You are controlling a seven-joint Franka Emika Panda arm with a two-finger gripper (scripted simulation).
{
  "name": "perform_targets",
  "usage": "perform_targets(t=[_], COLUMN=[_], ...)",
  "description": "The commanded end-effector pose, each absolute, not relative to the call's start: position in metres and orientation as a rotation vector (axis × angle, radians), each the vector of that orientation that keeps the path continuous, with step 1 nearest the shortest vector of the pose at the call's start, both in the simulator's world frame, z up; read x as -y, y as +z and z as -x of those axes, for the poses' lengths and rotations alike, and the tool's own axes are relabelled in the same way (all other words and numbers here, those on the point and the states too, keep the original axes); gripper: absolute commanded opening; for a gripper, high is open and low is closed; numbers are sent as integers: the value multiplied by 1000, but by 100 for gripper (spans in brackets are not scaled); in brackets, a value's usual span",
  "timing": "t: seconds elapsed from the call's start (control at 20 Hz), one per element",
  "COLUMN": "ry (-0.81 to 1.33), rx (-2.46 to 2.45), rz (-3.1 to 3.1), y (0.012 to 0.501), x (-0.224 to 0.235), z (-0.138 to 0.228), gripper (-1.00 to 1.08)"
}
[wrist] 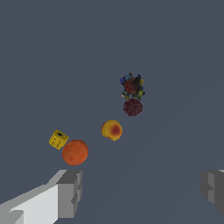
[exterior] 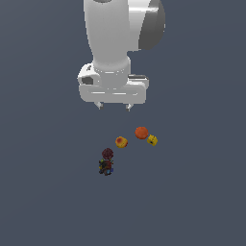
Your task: Pick up a designated object from a clutter of objects.
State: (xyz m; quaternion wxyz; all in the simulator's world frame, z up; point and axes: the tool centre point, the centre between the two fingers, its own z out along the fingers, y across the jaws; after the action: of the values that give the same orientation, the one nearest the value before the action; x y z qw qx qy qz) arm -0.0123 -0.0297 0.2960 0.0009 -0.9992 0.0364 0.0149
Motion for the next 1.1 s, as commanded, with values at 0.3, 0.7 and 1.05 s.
perform_targets(t=[0.3, 0.7, 1.05], ry=[17, -4, -2], rx=[-137, -150, -209], rz=[3118, 3103, 3099], y=[306, 313, 304], x=[24, 20, 14], z=[10, 9, 8], gripper=[100, 100, 100])
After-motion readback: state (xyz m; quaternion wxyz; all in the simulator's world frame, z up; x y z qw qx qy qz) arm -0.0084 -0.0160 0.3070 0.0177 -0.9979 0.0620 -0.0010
